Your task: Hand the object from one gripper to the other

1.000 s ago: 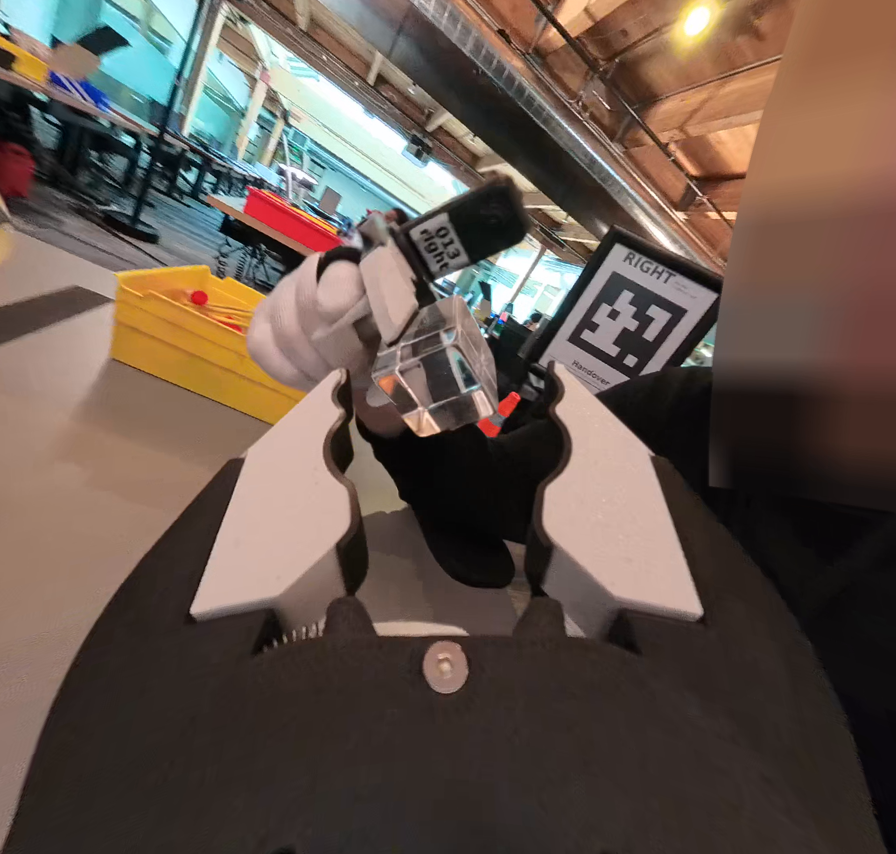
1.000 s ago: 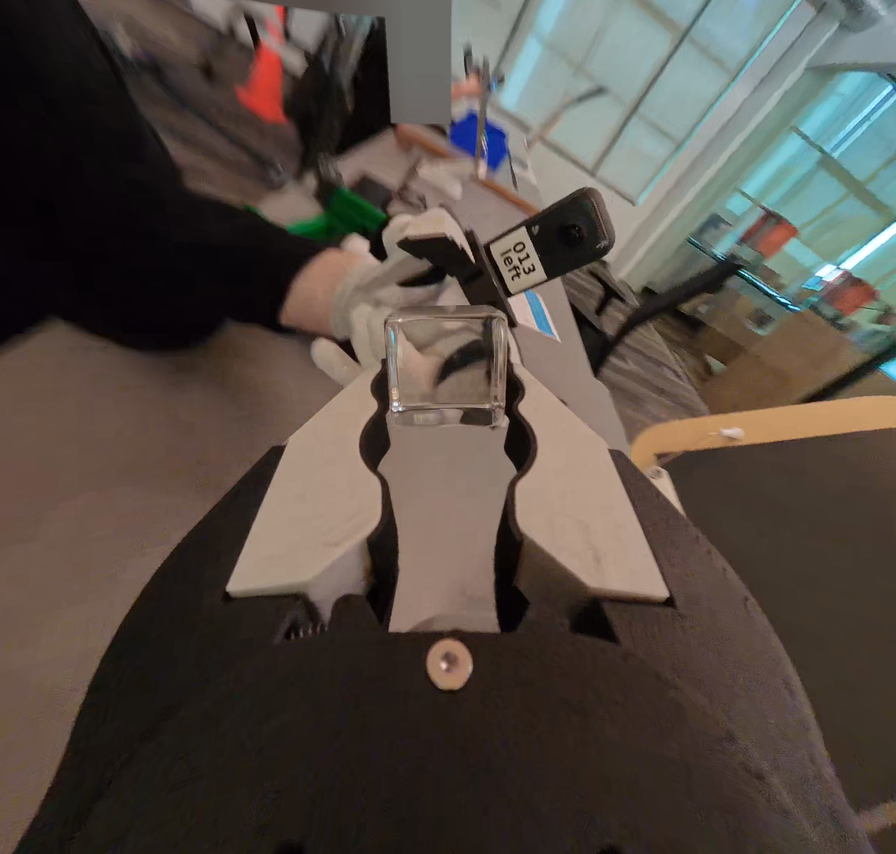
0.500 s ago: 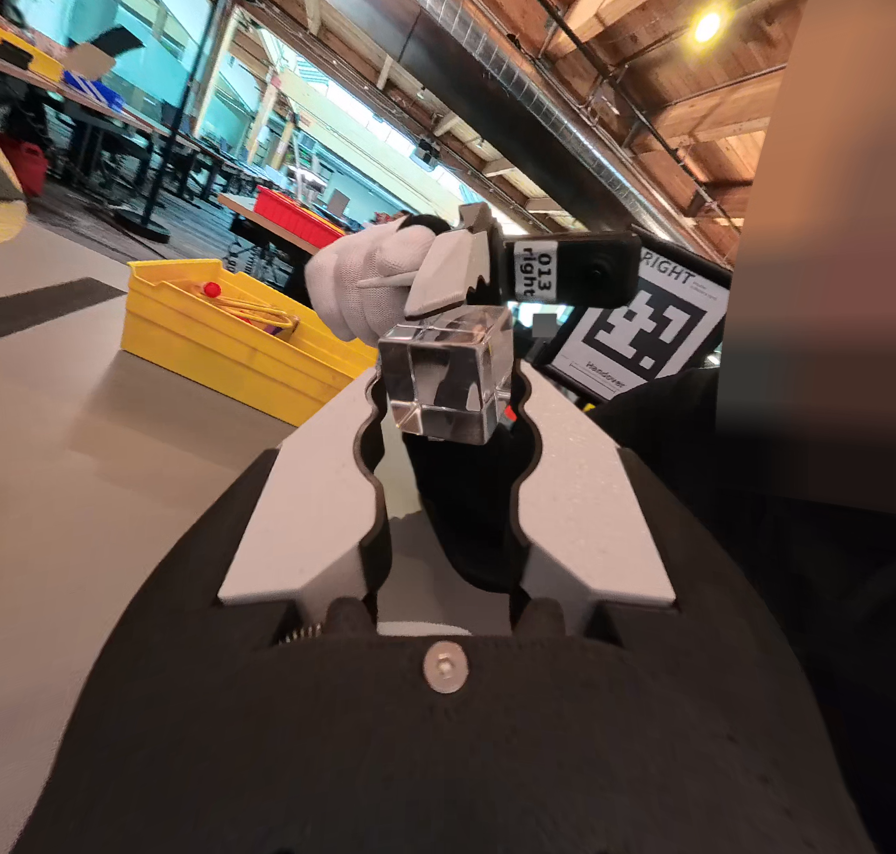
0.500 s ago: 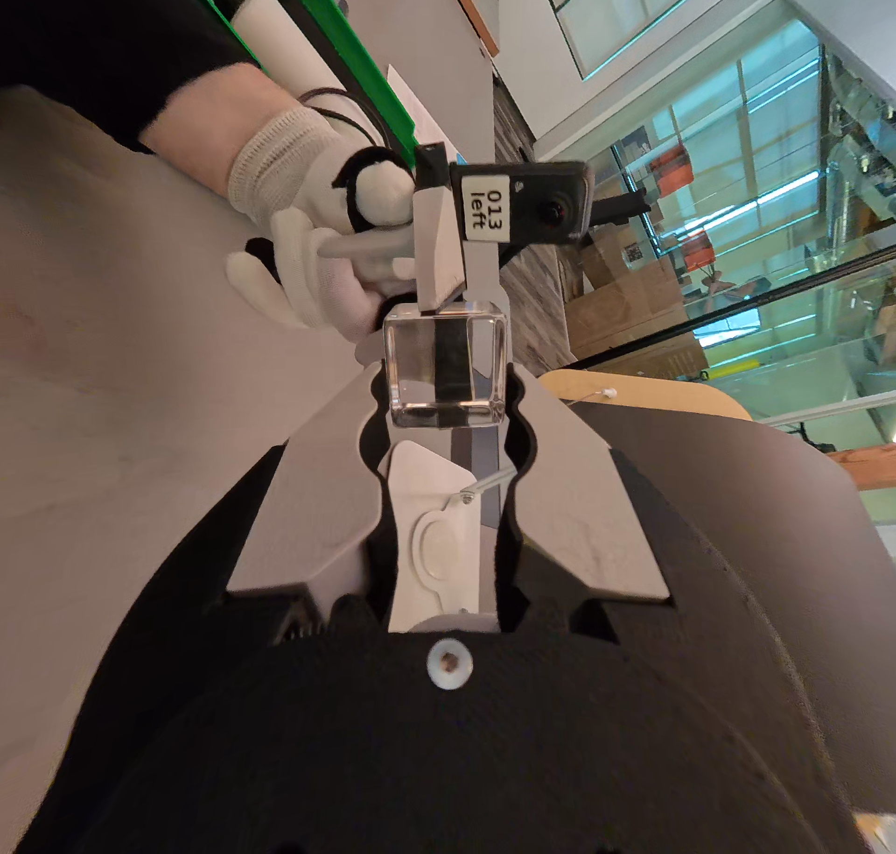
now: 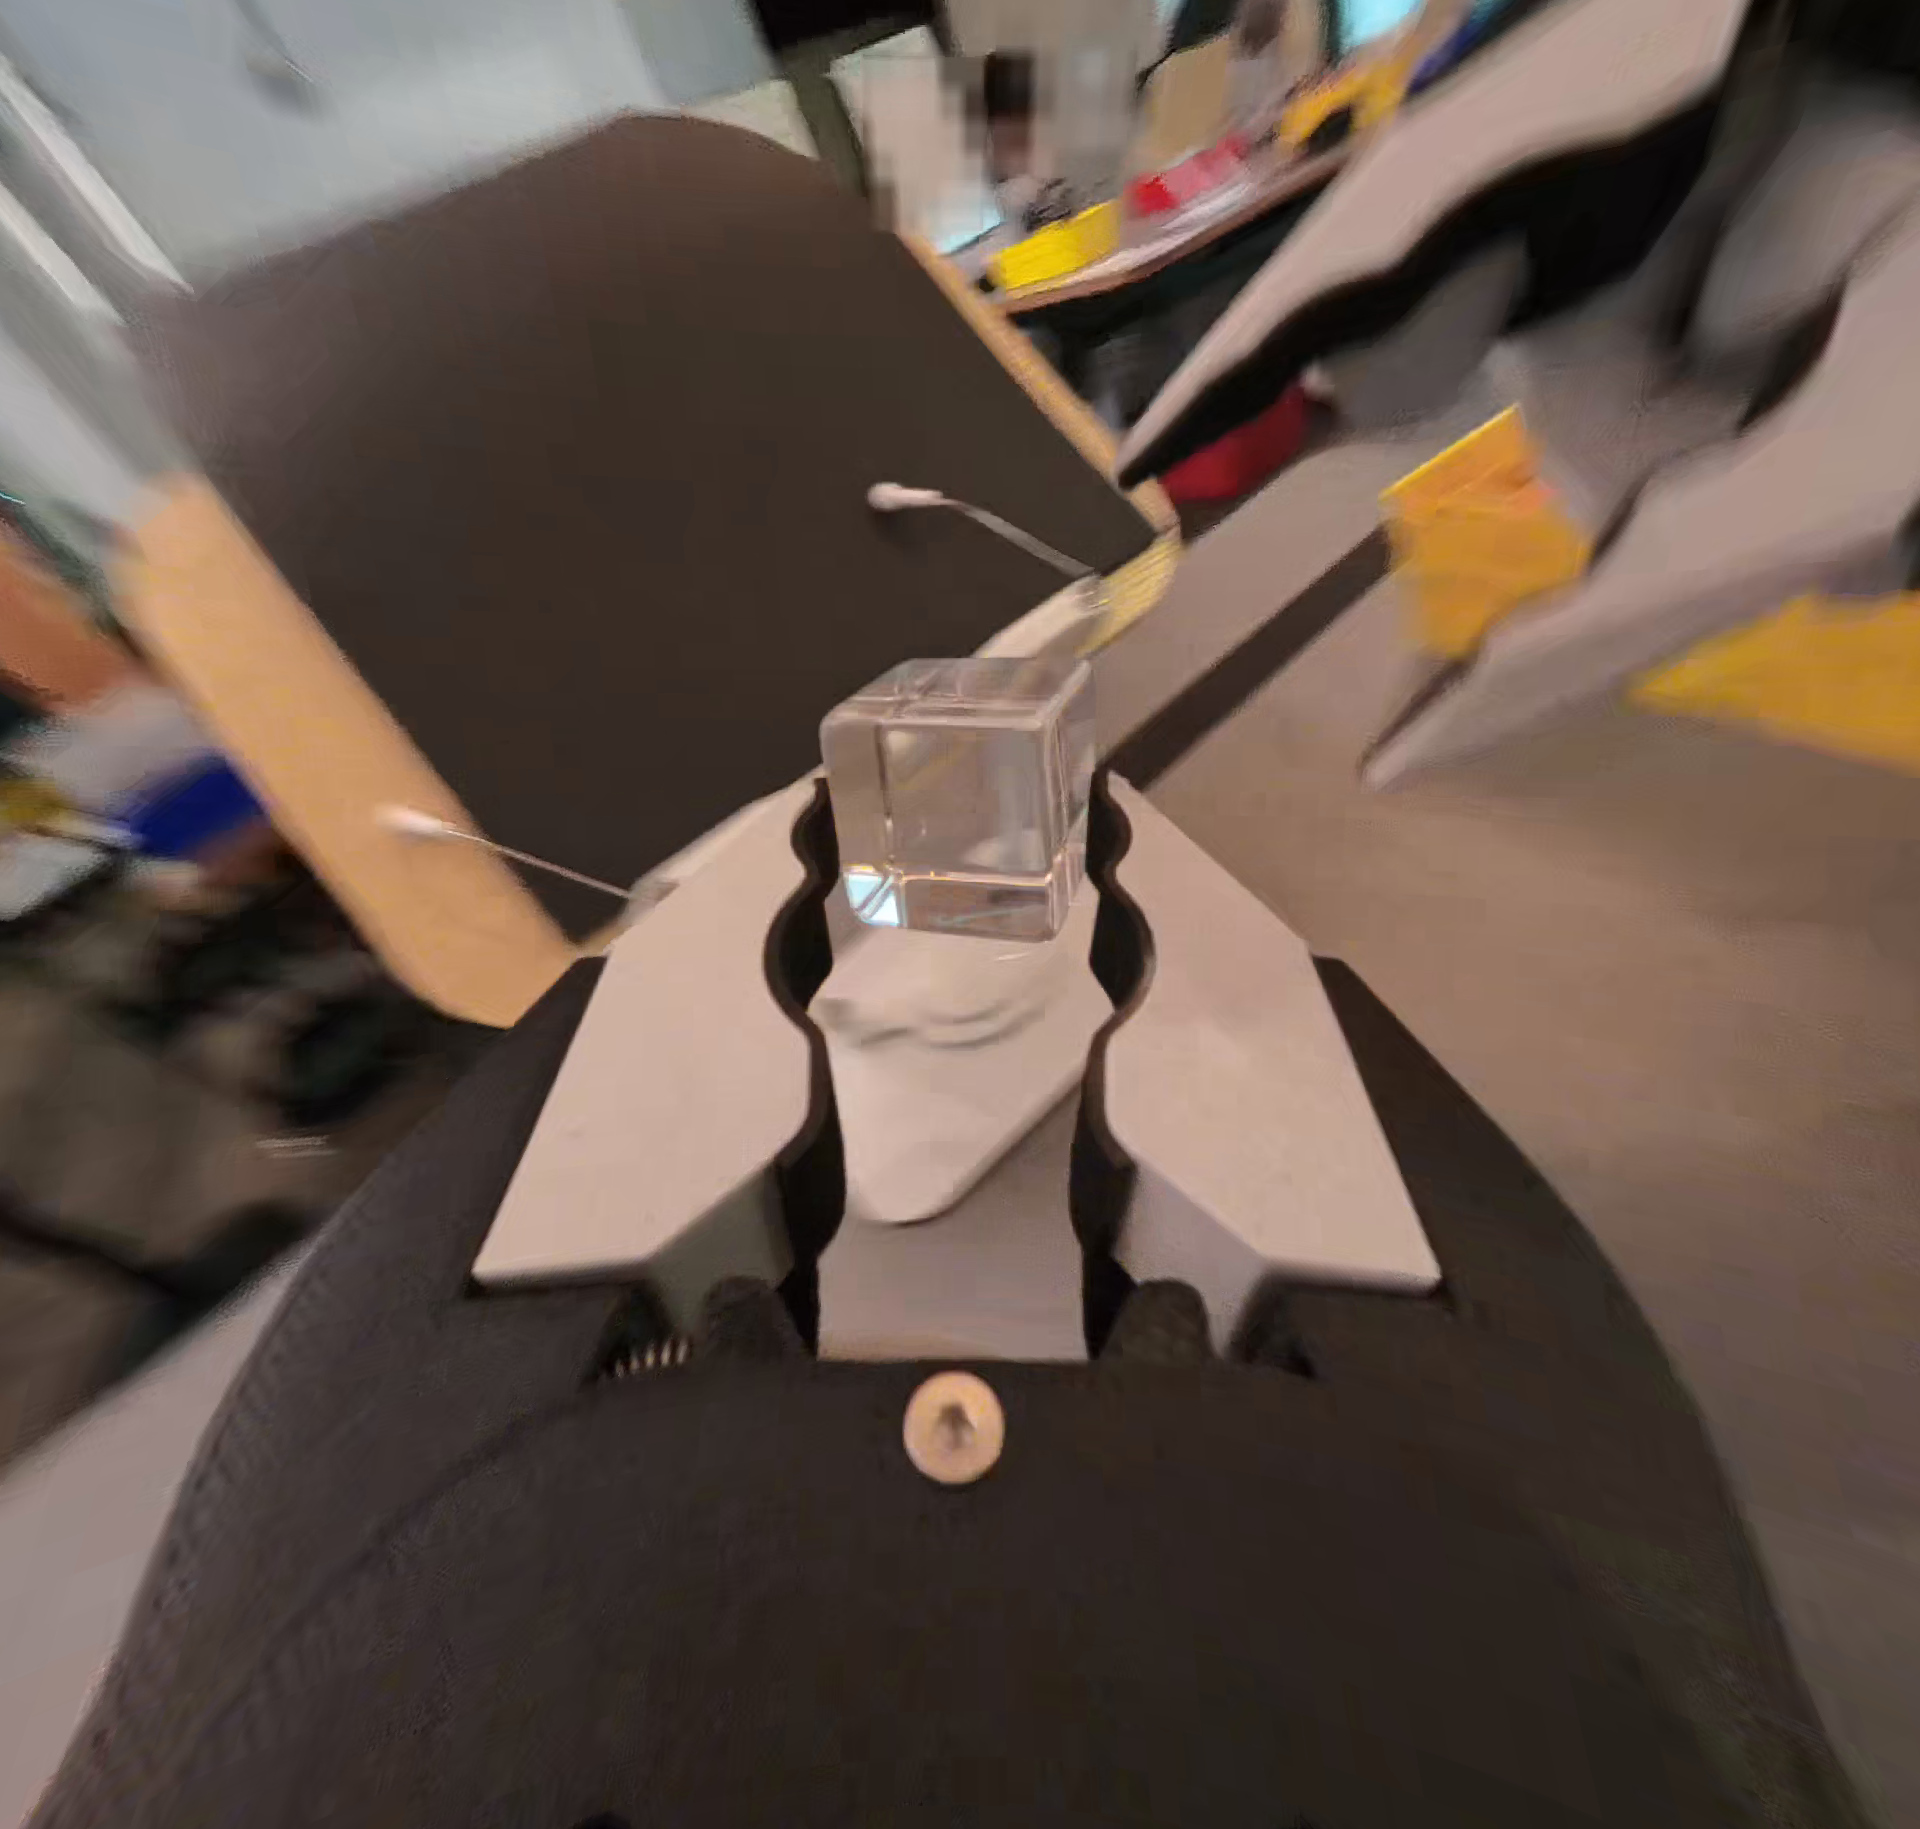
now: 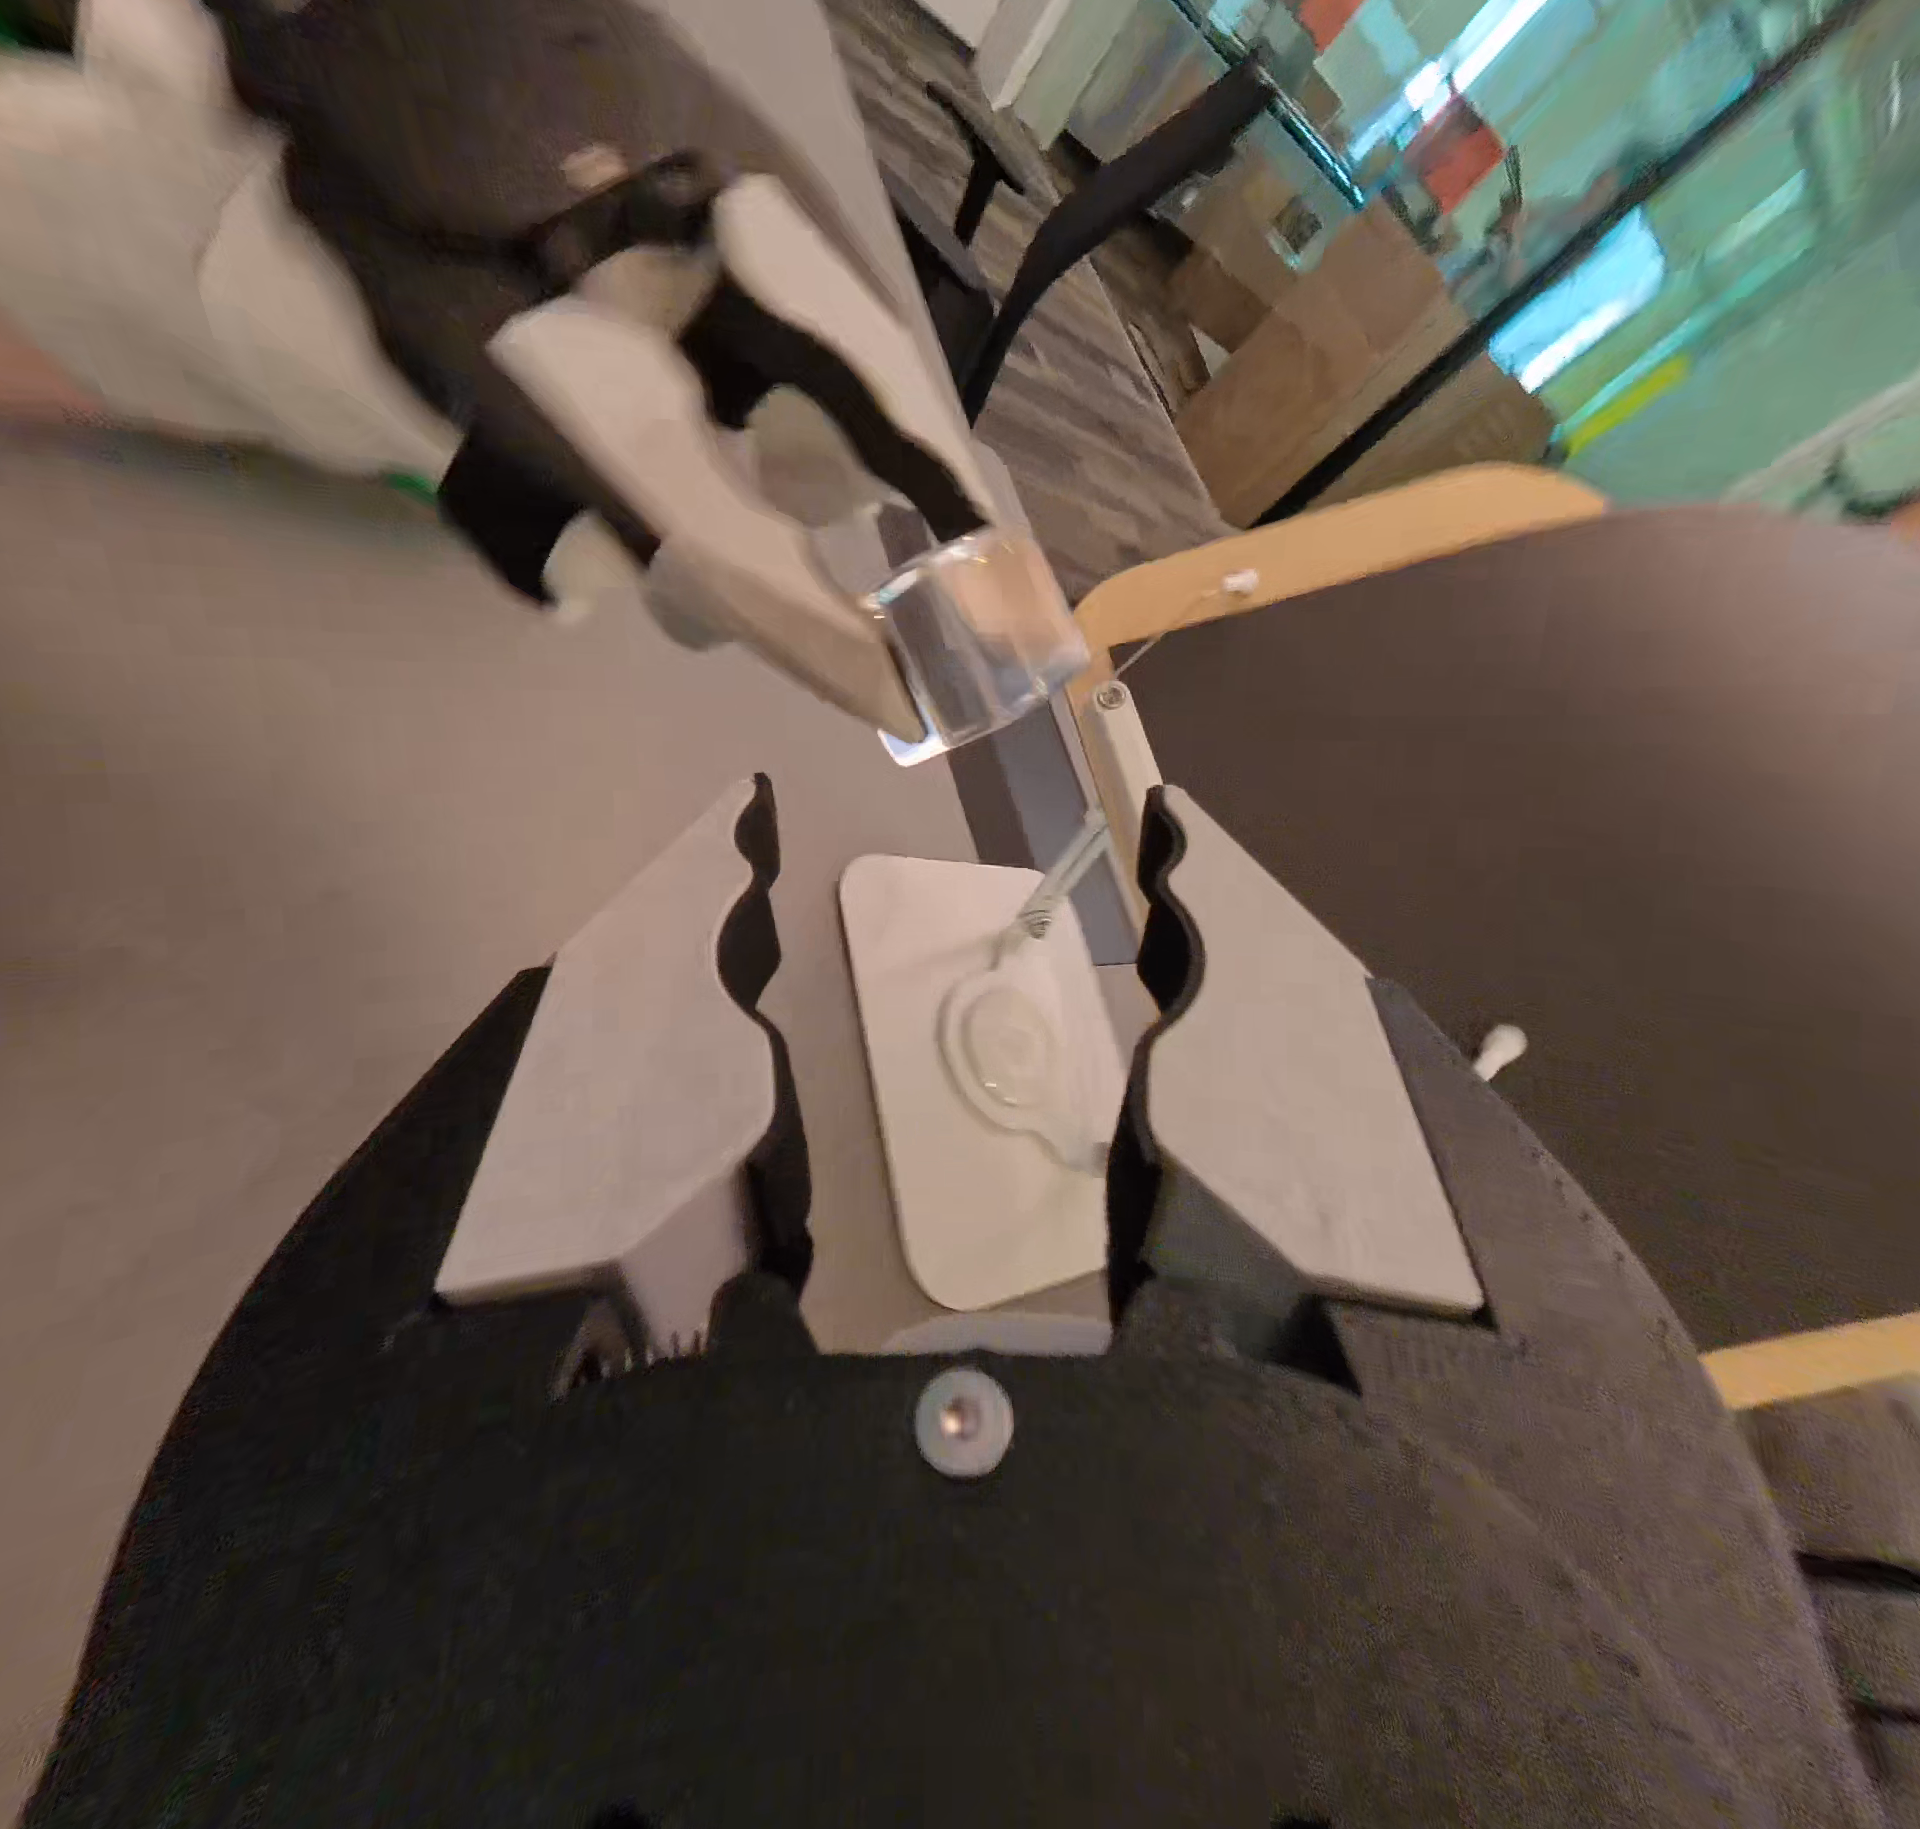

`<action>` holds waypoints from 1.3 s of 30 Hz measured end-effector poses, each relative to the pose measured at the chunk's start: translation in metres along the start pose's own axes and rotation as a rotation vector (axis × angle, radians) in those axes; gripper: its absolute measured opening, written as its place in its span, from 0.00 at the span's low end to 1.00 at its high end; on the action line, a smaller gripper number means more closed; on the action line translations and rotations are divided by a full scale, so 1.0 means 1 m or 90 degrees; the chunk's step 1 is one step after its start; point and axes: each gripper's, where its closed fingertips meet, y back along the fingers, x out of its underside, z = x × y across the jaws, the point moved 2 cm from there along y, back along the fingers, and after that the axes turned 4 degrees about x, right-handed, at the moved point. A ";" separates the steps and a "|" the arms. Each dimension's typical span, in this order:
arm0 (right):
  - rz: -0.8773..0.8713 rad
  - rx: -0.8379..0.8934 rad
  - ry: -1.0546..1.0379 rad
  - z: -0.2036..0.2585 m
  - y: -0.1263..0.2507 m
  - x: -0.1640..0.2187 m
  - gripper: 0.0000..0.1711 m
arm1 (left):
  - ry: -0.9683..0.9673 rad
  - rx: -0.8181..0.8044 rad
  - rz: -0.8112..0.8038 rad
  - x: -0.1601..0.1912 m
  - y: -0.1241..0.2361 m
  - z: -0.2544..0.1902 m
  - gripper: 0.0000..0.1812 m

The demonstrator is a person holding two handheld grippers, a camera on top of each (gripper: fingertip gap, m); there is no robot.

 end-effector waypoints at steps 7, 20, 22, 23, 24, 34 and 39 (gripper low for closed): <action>-0.068 -0.072 -0.316 -0.009 -0.011 -0.012 0.39 | -0.347 -0.236 0.038 -0.004 0.000 0.004 0.25; -0.036 -0.092 -0.427 0.005 -0.045 0.002 0.24 | -0.501 -0.288 0.028 -0.001 -0.007 -0.010 0.25; -0.048 -0.089 -0.420 0.004 -0.045 0.001 0.24 | -0.496 -0.289 0.025 -0.001 -0.007 -0.010 0.25; -0.054 -0.088 -0.418 0.004 -0.045 0.001 0.24 | -0.496 -0.290 0.025 -0.002 -0.006 -0.009 0.25; -0.062 -0.088 -0.412 0.004 -0.046 0.000 0.24 | -0.500 -0.292 0.023 -0.002 -0.005 -0.008 0.25; -0.209 -0.173 -0.460 -0.010 -0.023 -0.012 0.24 | -0.425 -0.171 -0.116 -0.029 0.015 -0.018 0.31; -0.401 -0.288 -0.481 -0.015 0.009 -0.021 0.23 | -0.083 0.085 -0.213 -0.040 0.028 -0.020 0.30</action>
